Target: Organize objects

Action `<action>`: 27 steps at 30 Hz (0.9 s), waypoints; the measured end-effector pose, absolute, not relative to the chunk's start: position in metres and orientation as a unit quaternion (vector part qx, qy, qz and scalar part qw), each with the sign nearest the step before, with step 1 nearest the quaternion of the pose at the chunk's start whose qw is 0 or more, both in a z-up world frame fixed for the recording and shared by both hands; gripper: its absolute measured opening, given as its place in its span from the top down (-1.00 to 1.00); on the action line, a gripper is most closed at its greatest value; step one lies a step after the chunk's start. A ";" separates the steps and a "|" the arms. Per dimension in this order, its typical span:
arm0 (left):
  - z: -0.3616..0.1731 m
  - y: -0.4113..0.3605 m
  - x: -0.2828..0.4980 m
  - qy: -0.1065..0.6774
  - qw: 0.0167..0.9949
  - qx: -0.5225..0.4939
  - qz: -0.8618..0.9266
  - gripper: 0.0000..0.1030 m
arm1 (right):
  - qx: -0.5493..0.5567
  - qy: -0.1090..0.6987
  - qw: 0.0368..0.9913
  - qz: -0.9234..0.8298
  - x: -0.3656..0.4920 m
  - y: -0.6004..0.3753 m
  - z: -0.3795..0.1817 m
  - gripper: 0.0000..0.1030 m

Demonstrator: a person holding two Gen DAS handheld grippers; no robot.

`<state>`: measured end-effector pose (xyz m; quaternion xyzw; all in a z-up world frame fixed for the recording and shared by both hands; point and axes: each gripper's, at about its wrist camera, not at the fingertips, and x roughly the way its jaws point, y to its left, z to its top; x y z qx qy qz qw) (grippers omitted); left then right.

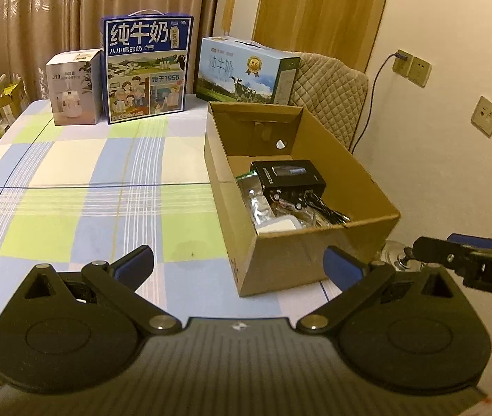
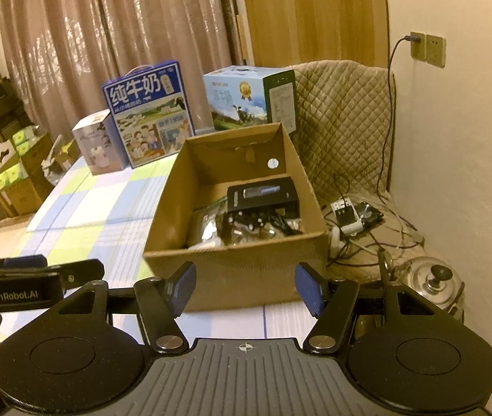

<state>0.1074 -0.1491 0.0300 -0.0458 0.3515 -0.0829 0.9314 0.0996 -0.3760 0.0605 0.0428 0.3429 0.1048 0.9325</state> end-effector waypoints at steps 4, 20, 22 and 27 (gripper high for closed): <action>0.030 -0.147 0.091 0.355 0.930 -0.049 -0.088 -0.98 | 0.031 0.351 0.930 0.108 0.083 -0.373 0.056 -0.17; 0.021 -0.144 0.059 0.368 0.924 -0.037 -0.094 -0.98 | 0.042 0.367 0.923 0.109 0.056 -0.369 0.043 -0.17; 0.021 -0.144 0.059 0.368 0.924 -0.037 -0.094 -0.98 | 0.041 0.368 0.922 0.111 0.056 -0.367 0.043 -0.17; 0.020 -0.144 0.060 0.367 0.925 -0.039 -0.094 -0.98 | 0.037 0.367 0.923 0.111 0.057 -0.364 0.045 -0.17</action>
